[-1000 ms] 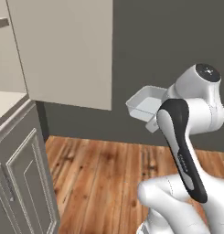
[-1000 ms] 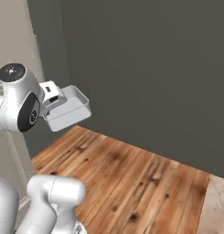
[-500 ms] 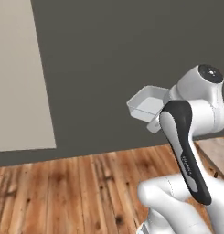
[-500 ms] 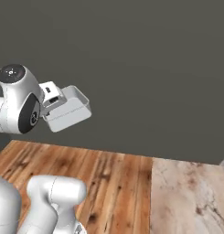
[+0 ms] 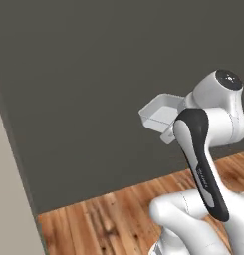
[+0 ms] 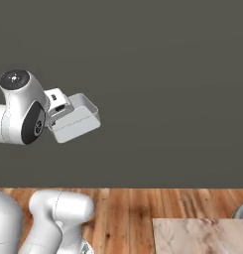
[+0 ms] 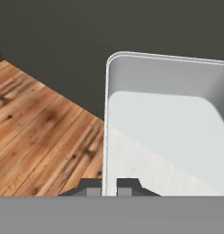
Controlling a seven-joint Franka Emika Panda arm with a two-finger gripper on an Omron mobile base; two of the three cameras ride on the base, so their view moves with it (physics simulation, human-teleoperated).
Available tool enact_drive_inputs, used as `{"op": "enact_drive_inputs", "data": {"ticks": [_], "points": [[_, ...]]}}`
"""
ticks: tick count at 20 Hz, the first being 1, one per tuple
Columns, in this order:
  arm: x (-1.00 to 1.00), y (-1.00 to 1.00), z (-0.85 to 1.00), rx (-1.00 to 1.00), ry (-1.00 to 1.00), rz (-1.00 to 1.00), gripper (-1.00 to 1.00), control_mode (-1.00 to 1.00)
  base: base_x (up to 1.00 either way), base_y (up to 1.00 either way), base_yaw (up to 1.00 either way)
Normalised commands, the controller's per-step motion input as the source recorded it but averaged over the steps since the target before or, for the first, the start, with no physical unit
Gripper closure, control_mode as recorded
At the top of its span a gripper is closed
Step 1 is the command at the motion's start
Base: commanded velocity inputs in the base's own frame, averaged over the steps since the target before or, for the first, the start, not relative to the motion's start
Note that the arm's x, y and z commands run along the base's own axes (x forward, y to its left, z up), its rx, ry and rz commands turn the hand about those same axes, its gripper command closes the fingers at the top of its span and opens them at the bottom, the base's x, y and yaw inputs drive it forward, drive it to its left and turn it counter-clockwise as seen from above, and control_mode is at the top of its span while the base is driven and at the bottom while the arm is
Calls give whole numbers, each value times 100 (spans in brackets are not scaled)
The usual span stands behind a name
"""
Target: Retrieve the tupperware and aluminum foil from the cabinet and place them on the dining counter near the plate with squash and lemon wedge to prepare for storing leftovers.
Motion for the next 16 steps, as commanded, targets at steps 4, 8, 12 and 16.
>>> {"op": "enact_drive_inputs", "data": {"ticks": [4,8,12,16], "points": [[0,0,0,0,0,0,100,100,100,-5,-41],[0,0,0,0,0,0,100,100,77,-26,-54],[0,0,0,0,0,0,100,100,61,-27,-59],[0,0,0,0,0,0,100,100,50,-18,-64]]}}
